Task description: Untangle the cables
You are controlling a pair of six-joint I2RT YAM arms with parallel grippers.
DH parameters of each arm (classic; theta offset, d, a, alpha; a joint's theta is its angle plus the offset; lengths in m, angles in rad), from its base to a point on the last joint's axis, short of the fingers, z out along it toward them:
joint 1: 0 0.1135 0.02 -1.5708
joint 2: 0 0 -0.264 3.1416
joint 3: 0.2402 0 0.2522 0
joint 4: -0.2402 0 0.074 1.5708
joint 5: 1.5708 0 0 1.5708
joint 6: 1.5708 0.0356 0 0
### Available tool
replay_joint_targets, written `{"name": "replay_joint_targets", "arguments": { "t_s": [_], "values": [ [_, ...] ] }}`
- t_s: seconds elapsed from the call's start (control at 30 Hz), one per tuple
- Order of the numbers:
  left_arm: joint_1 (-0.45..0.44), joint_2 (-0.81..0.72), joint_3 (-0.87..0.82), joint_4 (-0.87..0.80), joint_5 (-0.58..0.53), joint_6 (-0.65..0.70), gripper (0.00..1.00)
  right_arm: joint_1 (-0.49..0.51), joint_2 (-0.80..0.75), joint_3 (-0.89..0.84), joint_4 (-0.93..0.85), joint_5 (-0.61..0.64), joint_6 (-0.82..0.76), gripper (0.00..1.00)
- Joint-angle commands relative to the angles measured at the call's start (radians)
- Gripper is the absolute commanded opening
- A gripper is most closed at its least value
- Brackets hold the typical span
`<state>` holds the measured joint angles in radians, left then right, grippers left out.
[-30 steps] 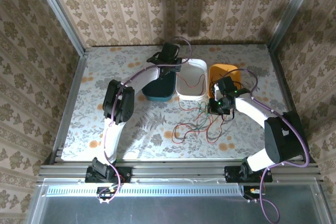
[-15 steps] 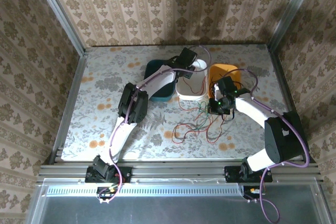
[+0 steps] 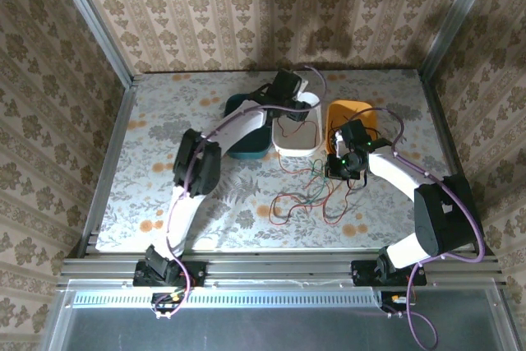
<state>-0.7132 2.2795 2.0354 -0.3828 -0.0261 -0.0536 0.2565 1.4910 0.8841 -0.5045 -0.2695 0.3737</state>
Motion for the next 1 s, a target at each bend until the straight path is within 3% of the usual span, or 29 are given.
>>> {"name": "replay_joint_targets", "arguments": {
  "t_s": [0.0,0.13,0.23,0.33,0.7,0.97],
  "values": [
    [-0.003,-0.233,-0.148,0.138,0.164,0.064,0.72,-0.006,-0.037,0.040,-0.026,0.004,0.003,0.00],
    [-0.003,-0.411,-0.396,0.075,0.449,0.239,0.73,-0.015,-0.029,0.044,-0.026,-0.014,0.001,0.00],
    [-0.013,-0.455,-0.495,-0.036,0.546,0.314,0.73,-0.020,-0.021,0.048,-0.019,-0.031,0.002,0.00],
    [-0.036,-0.445,-0.547,-0.075,0.524,0.338,0.70,-0.023,-0.015,0.052,-0.016,-0.044,-0.001,0.00],
    [-0.104,-0.318,-0.610,0.070,0.401,0.308,0.64,-0.030,0.000,0.049,-0.017,-0.064,0.007,0.00],
    [-0.121,-0.265,-0.586,0.092,0.399,0.281,0.37,-0.030,-0.008,0.047,-0.021,-0.061,0.011,0.00]
  ]
}}
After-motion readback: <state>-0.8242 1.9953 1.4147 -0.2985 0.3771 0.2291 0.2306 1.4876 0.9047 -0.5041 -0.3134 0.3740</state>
